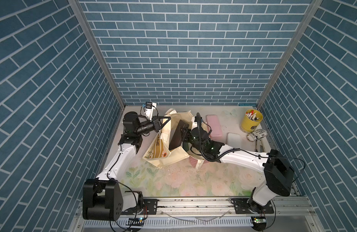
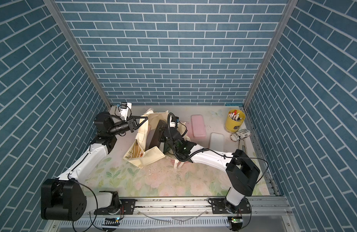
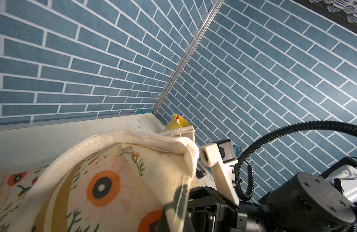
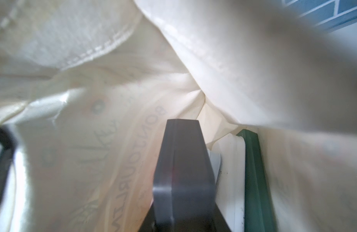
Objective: Take out the pencil case from the canvas bag
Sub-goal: Pick up the pencil case from the canvas bag, then place the pencil case at the center of the board.
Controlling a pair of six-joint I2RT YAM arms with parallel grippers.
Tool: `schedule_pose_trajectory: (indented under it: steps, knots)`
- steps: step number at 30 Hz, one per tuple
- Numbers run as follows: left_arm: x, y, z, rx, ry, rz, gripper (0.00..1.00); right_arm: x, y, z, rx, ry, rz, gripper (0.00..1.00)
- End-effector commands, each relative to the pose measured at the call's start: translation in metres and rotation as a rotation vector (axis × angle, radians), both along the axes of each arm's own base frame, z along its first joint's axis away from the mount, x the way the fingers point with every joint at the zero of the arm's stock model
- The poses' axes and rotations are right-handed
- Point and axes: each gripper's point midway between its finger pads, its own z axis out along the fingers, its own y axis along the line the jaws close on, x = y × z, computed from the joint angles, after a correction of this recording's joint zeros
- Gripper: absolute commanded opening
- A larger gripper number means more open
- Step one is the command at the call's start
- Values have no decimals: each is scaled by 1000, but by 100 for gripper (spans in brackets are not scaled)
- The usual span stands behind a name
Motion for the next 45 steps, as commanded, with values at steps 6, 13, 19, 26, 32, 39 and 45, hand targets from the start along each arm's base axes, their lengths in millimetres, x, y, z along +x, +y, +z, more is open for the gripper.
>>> schedule_pose_trajectory:
  steps: [6,13,19,26,32,39,45]
  knots:
    - [-11,0,28,-5,-120,-10,0,-5,-16,39,42,-124,-10,4]
    - [-3,7,30,17,-123,64,0,-7,-24,61,113,-206,-12,0]
    - [8,15,34,-15,-101,146,0,-13,-42,78,124,-258,-32,0]
    - [13,16,32,28,-81,156,0,-7,-74,93,154,-313,-143,0]
    - [24,21,31,30,-74,207,0,-2,-96,111,145,-366,-221,0]
    - [36,31,29,38,-49,264,0,5,-124,129,156,-394,-298,0]
    - [39,43,24,47,-18,312,0,5,-158,147,168,-437,-379,0]
